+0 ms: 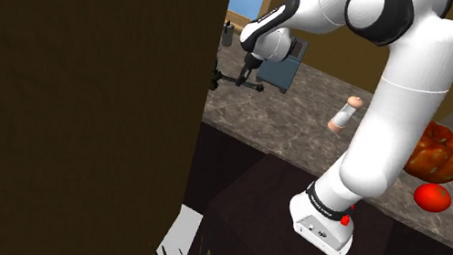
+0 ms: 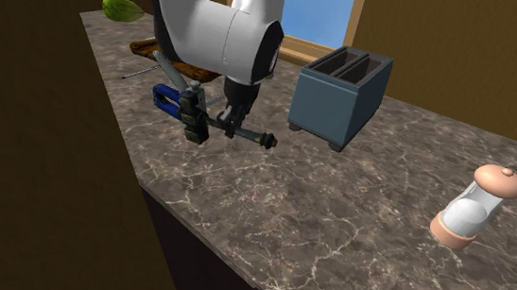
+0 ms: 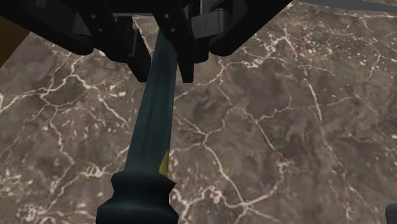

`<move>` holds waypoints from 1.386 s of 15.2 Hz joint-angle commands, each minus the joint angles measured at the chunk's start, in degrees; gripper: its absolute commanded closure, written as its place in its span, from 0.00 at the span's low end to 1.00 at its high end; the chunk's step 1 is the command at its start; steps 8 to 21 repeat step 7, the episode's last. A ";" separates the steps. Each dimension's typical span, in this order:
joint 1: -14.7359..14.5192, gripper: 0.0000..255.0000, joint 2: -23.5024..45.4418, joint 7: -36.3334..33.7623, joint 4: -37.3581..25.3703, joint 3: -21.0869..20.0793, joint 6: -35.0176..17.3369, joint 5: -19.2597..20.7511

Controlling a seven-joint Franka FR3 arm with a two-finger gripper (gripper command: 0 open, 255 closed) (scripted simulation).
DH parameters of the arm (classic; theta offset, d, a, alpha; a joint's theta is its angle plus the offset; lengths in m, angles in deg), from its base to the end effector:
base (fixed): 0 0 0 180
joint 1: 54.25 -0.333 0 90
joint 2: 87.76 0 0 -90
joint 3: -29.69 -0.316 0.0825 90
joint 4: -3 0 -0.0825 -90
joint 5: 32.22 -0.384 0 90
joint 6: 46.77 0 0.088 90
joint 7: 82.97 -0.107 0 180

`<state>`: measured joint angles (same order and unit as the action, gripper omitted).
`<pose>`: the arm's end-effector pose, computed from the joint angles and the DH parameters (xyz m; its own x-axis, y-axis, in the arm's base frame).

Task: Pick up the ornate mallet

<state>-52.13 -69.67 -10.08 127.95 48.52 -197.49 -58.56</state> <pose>0.5330 -0.2137 0.2653 0.8315 0.5135 0.2120 0.5105 -0.8568 0.0729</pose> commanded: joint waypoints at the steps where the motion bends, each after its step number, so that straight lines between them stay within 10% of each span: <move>1: -0.40 1.00 -1.13 -0.99 -0.16 0.67 1.19 1.23; 21: -1.19 1.00 -3.61 -3.08 -0.39 1.84 3.57 3.77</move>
